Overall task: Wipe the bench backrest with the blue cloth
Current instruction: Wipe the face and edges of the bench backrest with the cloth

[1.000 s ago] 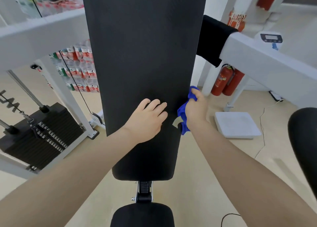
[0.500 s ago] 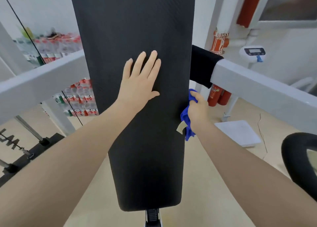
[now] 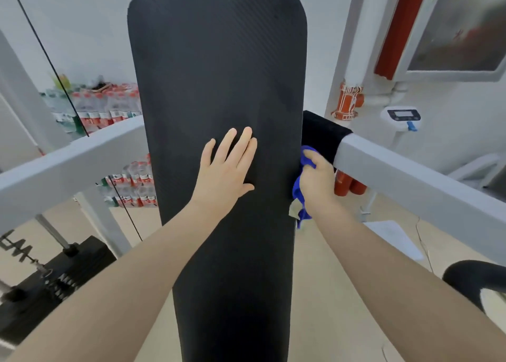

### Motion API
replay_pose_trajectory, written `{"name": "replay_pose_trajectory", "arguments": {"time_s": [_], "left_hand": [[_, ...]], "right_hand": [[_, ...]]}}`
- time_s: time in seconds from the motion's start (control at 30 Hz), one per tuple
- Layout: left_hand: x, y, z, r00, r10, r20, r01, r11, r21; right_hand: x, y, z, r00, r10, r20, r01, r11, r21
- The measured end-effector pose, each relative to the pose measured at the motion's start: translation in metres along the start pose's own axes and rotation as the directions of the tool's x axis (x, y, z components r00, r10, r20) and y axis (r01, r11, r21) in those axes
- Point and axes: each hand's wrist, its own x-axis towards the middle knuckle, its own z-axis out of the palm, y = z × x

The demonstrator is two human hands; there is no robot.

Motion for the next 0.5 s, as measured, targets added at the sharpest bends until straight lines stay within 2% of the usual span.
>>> {"name": "replay_pose_trajectory", "arguments": {"time_s": [0.07, 0.13, 0.23, 0.3, 0.4, 0.5], "left_hand": [[-0.002, -0.004, -0.002, 1.000, 0.026, -0.001, -0.026, 1.000, -0.004], [0.001, -0.009, -0.007, 0.999, 0.037, -0.018, -0.037, 0.999, -0.001], [0.005, -0.010, -0.022, 0.997, 0.065, 0.038, -0.064, 0.998, -0.017], [0.007, -0.013, -0.026, 0.992, 0.081, 0.094, -0.079, 0.997, -0.019], [0.017, -0.018, -0.035, 0.989, 0.142, 0.032, -0.140, 0.988, -0.061], [0.037, -0.022, -0.049, 0.975, 0.221, 0.008, -0.220, 0.973, -0.068]], "right_hand": [[0.018, -0.052, 0.000, 0.990, -0.136, -0.043, 0.138, 0.990, 0.038], [0.033, -0.086, 0.000, 0.976, -0.209, -0.055, 0.211, 0.976, 0.053], [0.035, -0.081, -0.003, 0.980, -0.196, -0.019, 0.197, 0.979, 0.051], [0.027, -0.065, -0.005, 0.991, -0.132, 0.026, 0.131, 0.990, 0.047], [0.026, -0.069, -0.006, 0.998, -0.047, 0.049, 0.048, 0.999, -0.018], [0.042, -0.114, -0.005, 0.979, -0.203, 0.004, 0.203, 0.978, -0.040]]}}
